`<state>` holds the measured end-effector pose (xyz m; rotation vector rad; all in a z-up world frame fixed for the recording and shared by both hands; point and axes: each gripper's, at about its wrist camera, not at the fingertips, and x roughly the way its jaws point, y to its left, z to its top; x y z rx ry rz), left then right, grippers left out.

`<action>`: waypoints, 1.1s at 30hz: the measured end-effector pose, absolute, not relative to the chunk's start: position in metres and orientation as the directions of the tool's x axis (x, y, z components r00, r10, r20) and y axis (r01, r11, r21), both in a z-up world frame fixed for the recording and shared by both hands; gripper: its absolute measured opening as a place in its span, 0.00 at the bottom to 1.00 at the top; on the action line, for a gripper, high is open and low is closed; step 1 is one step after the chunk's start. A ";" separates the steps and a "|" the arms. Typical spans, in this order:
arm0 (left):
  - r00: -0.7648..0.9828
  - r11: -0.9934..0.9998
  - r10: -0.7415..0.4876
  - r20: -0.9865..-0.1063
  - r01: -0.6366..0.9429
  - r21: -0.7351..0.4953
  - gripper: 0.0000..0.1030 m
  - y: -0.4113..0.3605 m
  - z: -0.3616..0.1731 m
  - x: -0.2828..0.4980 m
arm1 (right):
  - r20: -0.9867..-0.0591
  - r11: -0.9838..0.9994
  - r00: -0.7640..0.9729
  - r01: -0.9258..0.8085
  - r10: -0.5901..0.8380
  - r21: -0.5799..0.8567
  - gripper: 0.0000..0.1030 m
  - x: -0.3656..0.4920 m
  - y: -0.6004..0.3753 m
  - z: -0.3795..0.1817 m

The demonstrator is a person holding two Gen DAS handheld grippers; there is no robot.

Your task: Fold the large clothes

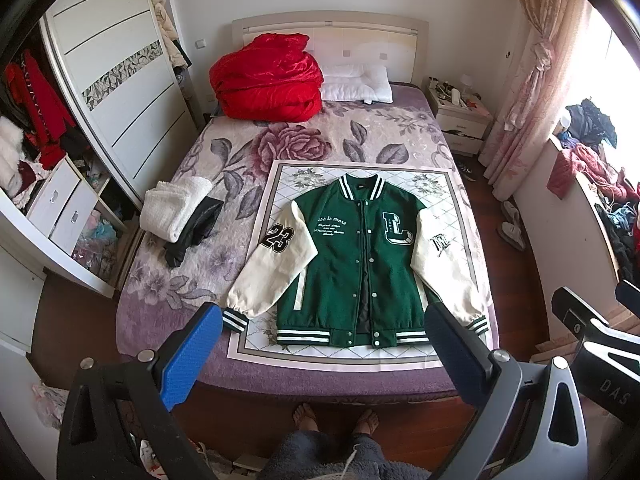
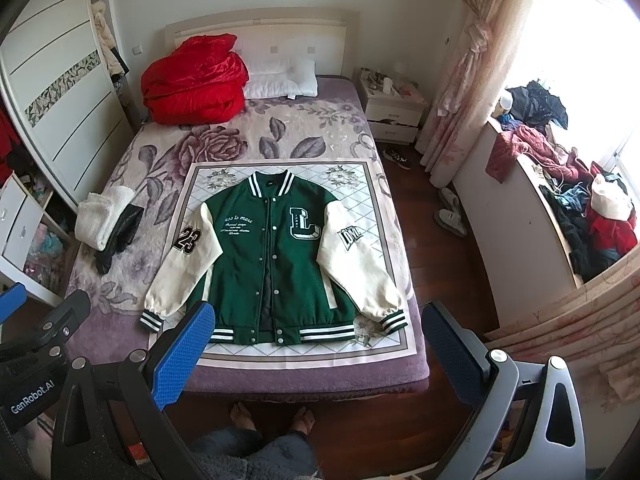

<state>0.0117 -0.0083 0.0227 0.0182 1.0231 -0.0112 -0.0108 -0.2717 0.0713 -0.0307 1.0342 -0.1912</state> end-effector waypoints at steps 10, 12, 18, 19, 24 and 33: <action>0.522 1.000 -0.003 -0.853 0.018 0.007 1.00 -0.010 0.029 0.016 | -0.851 0.983 0.497 0.142 -0.171 -0.114 1.00 -0.012 -0.272 0.072; 0.522 1.000 -0.004 -0.853 0.018 0.007 1.00 -0.010 0.029 0.016 | -0.850 0.983 0.498 0.143 -0.171 -0.114 1.00 -0.012 -0.271 0.072; 0.523 1.000 -0.003 -0.852 0.017 0.007 1.00 -0.010 0.028 0.016 | -0.849 0.983 0.499 0.144 -0.171 -0.113 1.00 -0.013 -0.271 0.072; 0.524 1.000 -0.004 -0.852 0.017 0.006 1.00 -0.010 0.028 0.016 | -0.849 0.983 0.500 0.145 -0.171 -0.113 1.00 -0.013 -0.271 0.072; 0.525 1.000 -0.004 -0.851 0.016 0.006 1.00 -0.011 0.031 0.017 | -0.849 0.983 0.500 0.142 -0.171 -0.114 1.00 -0.013 -0.270 0.072; 0.526 1.000 -0.004 -0.851 0.017 0.006 1.00 -0.011 0.031 0.016 | -0.848 0.983 0.502 0.143 -0.170 -0.113 1.00 -0.007 -0.269 0.080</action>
